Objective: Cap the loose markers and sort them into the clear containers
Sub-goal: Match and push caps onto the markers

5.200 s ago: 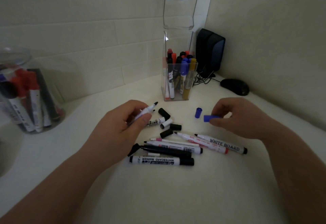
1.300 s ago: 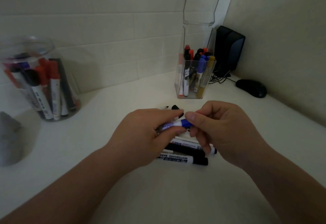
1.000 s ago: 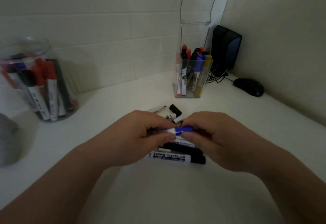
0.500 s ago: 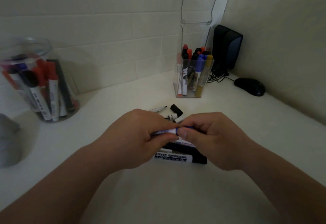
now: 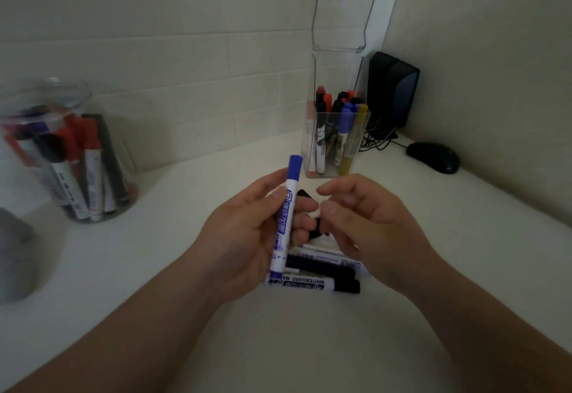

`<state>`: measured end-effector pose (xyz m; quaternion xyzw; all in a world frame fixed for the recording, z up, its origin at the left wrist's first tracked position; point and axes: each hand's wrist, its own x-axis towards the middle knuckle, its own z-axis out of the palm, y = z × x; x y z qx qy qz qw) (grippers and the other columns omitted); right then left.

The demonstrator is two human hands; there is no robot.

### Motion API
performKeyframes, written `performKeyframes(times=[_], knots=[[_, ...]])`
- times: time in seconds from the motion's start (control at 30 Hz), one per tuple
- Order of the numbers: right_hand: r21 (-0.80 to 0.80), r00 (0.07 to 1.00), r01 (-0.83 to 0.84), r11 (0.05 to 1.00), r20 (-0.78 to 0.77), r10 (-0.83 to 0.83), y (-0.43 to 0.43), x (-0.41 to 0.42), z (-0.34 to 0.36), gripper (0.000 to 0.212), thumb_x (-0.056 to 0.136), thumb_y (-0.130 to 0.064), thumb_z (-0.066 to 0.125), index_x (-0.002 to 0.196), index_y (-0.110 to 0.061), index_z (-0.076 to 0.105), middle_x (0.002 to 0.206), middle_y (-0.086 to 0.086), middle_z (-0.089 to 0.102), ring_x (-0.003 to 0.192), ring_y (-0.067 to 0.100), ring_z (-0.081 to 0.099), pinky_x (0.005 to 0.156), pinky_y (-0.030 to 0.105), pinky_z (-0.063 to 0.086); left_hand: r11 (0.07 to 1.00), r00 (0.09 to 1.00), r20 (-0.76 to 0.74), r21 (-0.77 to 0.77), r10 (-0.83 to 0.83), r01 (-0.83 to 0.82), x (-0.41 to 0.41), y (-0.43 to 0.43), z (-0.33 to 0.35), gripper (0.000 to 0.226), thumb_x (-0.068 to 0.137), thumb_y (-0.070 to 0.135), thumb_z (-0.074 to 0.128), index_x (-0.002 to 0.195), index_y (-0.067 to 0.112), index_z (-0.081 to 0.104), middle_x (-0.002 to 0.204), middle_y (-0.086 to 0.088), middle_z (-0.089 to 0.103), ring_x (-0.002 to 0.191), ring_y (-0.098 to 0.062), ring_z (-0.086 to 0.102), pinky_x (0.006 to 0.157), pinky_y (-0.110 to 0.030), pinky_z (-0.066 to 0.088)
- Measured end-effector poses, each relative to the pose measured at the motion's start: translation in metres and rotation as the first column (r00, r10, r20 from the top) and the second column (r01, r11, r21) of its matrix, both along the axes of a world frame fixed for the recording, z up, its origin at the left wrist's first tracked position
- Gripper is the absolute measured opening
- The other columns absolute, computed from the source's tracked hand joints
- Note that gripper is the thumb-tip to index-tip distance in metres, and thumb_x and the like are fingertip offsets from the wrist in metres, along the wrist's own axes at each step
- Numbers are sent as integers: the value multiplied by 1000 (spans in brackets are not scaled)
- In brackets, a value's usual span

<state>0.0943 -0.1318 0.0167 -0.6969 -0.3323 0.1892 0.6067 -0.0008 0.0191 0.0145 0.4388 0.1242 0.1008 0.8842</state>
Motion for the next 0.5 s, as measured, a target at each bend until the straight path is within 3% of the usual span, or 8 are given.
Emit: performKeyframes(times=[0.17,0.3,0.4,0.5], knots=[[24,999,-1,1000,39,0,1,-3,-3,12,94,-11,61,105,-16,62,69,-3,66,53,4,57,50,12,42,999,999,34,39,-2,1,1,0,-3,36,95,2,51,126,16,62,101,-21,73,81,-29,73,71,-36,61],[49,983,97,994,154,-104,1,-1,-5,22,92,-15,66,113,-20,62,88,0,69,58,4,56,52,14,42,959,999,32,283,23,-31,0,-4,-6,32,79,5,64,111,-2,66,96,-24,74,81,-32,75,72,-35,62],[140,986,102,985,118,-119,3,-6,-2,27,94,-2,62,119,-11,59,86,6,72,56,5,63,50,14,47,910,998,52,411,40,-57,-2,-6,-7,27,78,3,68,103,-3,69,90,-23,75,84,-36,75,74,-35,62],[185,982,91,979,144,-119,6,-11,2,38,91,-2,66,125,-13,54,85,7,75,61,20,72,57,25,57,839,990,99,528,95,-134,-3,-5,-2,20,79,1,72,98,4,74,86,-12,78,78,-25,76,69,-24,59]])
